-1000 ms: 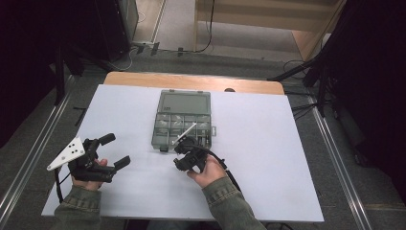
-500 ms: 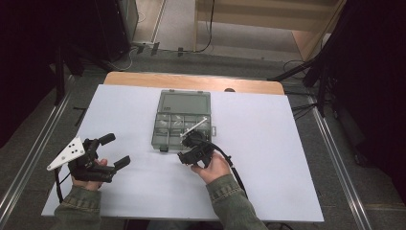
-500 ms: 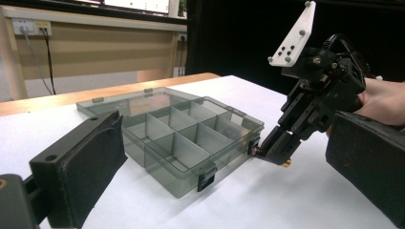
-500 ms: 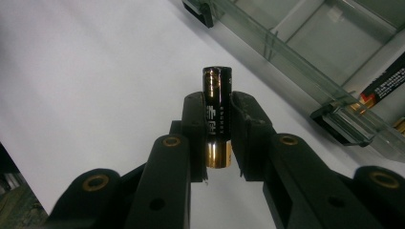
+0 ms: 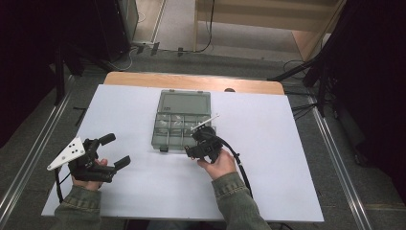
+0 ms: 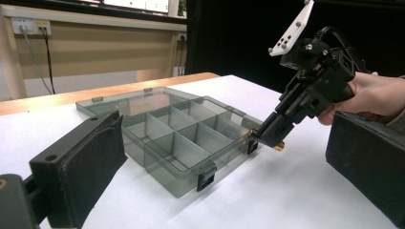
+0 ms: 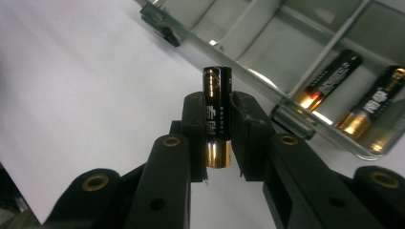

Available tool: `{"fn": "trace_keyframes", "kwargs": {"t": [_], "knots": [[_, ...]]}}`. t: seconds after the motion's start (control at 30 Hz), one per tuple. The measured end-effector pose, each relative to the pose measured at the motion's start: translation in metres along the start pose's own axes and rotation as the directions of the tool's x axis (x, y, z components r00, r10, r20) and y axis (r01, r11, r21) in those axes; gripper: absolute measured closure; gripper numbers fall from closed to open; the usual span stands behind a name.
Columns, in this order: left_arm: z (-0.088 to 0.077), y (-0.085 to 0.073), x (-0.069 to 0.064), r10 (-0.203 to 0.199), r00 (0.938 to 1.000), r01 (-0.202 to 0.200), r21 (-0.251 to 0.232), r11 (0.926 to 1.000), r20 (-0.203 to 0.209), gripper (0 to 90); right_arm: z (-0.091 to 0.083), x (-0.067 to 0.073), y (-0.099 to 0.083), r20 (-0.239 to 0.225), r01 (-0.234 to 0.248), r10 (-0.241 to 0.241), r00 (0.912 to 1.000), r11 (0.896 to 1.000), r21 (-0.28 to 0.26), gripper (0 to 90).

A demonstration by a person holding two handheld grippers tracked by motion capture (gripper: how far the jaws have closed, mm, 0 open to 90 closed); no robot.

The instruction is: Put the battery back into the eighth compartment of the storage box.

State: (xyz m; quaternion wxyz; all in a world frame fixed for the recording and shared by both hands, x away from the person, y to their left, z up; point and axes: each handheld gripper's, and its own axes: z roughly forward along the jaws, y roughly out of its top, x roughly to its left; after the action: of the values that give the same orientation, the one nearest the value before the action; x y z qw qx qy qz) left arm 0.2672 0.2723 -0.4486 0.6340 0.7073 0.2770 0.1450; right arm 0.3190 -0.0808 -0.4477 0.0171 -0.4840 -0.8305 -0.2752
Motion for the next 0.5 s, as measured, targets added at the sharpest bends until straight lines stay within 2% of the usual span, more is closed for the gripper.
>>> {"fn": "trace_keyframes", "kwargs": {"t": [0.03, 0.3, 0.33, 0.37, 0.4, 0.43, 0.5], "knots": [[0.0, 0.0, 0.0, 0.0, 1.0, 0.0, 0.0, 1.0, 0.0, 0.0, 0.0, 0.0, 0.0, 0.0, 0.0, 0.0, 1.0, 1.0, 0.0, 77.6], [0.0, 0.0, 0.0, 0.002, 1.0, -0.002, 0.003, 1.0, -0.001, 0.0, -0.012, -0.02, -0.001, 0.012, -0.099, 0.1, 0.9949, 0.991, -0.088, 77.6], [0.0, 0.0, 0.0, 0.002, 1.0, -0.002, 0.003, 1.0, -0.001, 0.0, -0.012, -0.02, -0.001, 0.012, -0.099, 0.1, 0.9949, 0.991, -0.088, 77.6], [0.0, 0.0, 0.0, 0.001, 1.0, -0.001, 0.003, 1.0, -0.001, 0.0, -0.013, -0.023, -0.001, 0.013, -0.11, 0.112, 0.9936, 0.989, -0.097, 77.6], [0.0, 0.0, 0.0, 0.002, 1.0, -0.002, 0.003, 1.0, 0.0, 0.0, -0.014, -0.028, -0.002, 0.012, -0.141, 0.143, 0.9896, 0.982, -0.122, 77.6], [0.0, 0.0, 0.0, 0.002, 1.0, -0.002, 0.003, 1.0, 0.0, 0.0, -0.014, -0.028, -0.002, 0.012, -0.141, 0.143, 0.9896, 0.982, -0.122, 77.6], [0.0, 0.0, 0.0, 0.001, 1.0, -0.001, 0.003, 1.0, -0.001, 0.0, -0.016, -0.035, -0.003, 0.014, -0.179, 0.183, 0.983, 0.973, -0.143, 77.6]]}}
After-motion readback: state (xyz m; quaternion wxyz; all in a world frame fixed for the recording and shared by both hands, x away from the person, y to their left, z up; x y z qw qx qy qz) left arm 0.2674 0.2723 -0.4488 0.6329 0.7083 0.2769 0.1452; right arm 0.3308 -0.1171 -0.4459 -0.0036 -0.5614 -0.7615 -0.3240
